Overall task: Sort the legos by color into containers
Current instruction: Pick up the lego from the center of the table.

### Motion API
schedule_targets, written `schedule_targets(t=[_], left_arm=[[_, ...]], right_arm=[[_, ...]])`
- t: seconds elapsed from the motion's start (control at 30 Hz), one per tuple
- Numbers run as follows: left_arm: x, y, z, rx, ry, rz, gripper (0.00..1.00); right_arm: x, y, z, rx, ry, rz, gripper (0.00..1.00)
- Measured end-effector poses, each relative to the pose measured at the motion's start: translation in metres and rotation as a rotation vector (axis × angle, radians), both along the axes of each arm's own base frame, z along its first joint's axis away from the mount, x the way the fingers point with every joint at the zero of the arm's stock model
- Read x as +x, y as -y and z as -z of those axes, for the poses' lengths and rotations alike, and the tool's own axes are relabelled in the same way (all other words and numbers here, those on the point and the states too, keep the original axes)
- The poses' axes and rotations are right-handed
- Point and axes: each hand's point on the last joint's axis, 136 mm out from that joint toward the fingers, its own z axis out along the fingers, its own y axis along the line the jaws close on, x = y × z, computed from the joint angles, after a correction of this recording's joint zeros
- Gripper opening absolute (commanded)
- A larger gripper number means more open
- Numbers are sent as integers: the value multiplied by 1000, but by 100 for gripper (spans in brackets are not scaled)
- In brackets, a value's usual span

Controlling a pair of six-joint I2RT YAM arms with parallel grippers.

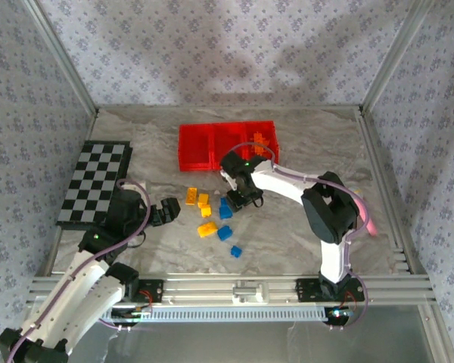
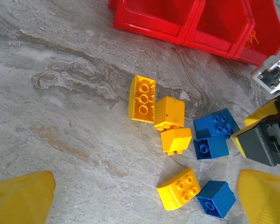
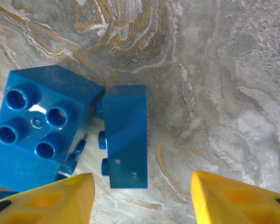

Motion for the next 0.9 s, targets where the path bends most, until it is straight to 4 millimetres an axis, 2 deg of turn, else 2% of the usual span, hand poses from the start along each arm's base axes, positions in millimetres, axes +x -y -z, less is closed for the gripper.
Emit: schedule_targets(t=[0.2, 0.57, 0.77, 0.9], left_arm=[[0, 0, 0, 0, 0, 0, 100], [-1, -1, -3, -4, 11, 0, 100], [-1, -1, -4, -5, 19, -3, 100], [-1, -1, -5, -7, 21, -3, 100]], right_arm=[[0, -1, 13, -18, -23, -2, 49], [9, -2, 17, 0, -24, 23, 34], [14, 1, 17, 1, -14, 48, 22], [20, 5, 12, 11, 5, 77, 21]])
